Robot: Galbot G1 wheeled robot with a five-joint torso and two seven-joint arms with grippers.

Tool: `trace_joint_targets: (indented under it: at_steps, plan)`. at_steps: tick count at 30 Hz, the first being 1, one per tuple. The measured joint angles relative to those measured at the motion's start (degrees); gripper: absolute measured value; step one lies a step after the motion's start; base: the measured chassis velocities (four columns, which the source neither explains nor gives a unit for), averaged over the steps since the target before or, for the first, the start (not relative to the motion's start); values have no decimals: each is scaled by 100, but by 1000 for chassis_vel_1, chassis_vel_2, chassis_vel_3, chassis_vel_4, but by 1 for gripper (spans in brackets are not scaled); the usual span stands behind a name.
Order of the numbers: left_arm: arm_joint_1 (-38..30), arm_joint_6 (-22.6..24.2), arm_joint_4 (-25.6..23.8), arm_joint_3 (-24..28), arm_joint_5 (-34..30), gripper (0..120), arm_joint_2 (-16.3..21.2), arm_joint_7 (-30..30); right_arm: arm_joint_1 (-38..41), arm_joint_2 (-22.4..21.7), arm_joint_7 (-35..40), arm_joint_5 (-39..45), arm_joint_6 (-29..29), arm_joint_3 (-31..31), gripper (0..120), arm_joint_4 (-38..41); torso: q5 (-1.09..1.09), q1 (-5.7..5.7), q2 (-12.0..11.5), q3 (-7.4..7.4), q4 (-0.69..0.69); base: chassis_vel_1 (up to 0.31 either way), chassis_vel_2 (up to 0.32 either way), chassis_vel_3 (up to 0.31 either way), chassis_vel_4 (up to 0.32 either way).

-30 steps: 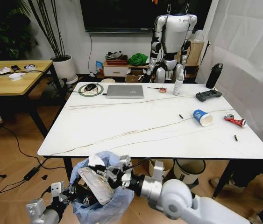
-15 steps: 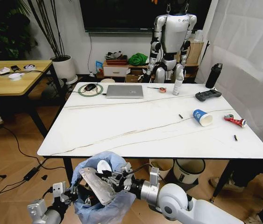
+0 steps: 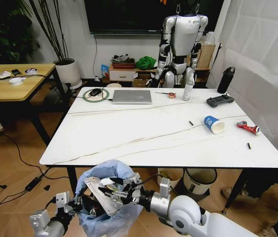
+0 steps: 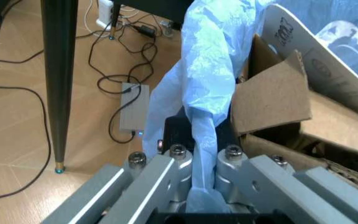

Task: Pick up the trash bin and place the trash from the table into it.

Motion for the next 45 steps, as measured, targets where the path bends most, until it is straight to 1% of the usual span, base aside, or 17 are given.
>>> trace_joint_targets:
  at_steps: [1,5,8,11,13,14,16,18,20,21,26,28,33,34,35,39,45]
  plan:
    - [-3,0,7,0,-5,0,2,0,-26,-32,8,-9,0,60,86,55,0,0,0,0,0,0,0,0,0]
    - [-11,0,34,4,-9,0,2,0,-160,-116,217,-47,-5,295,99,317,0,0,0,0,0,0,0,0,0]
    - [-15,0,36,7,-14,0,2,1,-243,-144,516,-73,70,439,100,409,0,0,0,0,0,0,0,0,0]
    - [-17,0,45,20,-18,0,7,3,-440,-238,955,-235,437,827,100,428,0,0,0,0,1,0,0,0,0]
    - [-5,0,70,35,-16,0,9,13,-673,-333,999,-558,565,1354,100,331,2,0,0,0,0,0,0,0,0]
    - [-5,0,70,35,-16,0,9,13,-673,-333,999,-558,565,1354,100,331,2,0,0,0,0,0,0,0,0]
    - [-1,-2,126,36,4,0,5,35,-983,-467,974,-801,550,2011,100,247,-1,0,0,0,1,0,0,0,0]
    - [18,-11,139,34,12,0,4,63,-1261,-518,462,-931,916,2497,100,-18,-2,0,0,0,0,0,0,0,0]
    - [52,-17,130,39,16,0,20,79,-1630,-394,-619,-1247,1600,3248,100,-489,3,0,0,0,1,0,0,0,0]
    - [52,-17,130,39,16,0,20,79,-1630,-394,-619,-1247,1600,3248,100,-489,3,0,0,0,1,0,0,0,0]
    - [68,-19,106,49,19,0,71,87,-2395,80,-880,-1687,1828,4427,100,-781,0,0,0,0,-1,0,0,0,0]
    - [63,-20,105,50,19,0,85,88,-2473,185,-917,-1695,1828,4587,100,-820,0,0,0,0,-1,0,0,0,0]
    - [17,-23,111,51,13,0,100,87,-2762,945,-1330,-1765,1819,5344,100,-987,0,0,0,0,0,0,0,0,0]
    - [13,-25,111,55,-15,0,101,88,-2911,1372,-1507,-1769,1810,5616,100,-1024,2,0,0,0,-1,0,0,0,0]
    - [13,-25,111,55,-15,0,101,88,-2911,1372,-1507,-1769,1810,5616,100,-1024,2,0,0,0,-1,0,0,0,0]
    - [17,-35,121,83,-45,0,164,123,-3158,1857,-1855,-1773,1852,5996,100,-1094,0,0,0,0,0,0,0,0,0]
    - [-11,-42,161,181,-40,0,161,163,-3271,1935,-1986,-1759,1888,6205,100,-1120,0,0,0,0,0,0,0,0,0]
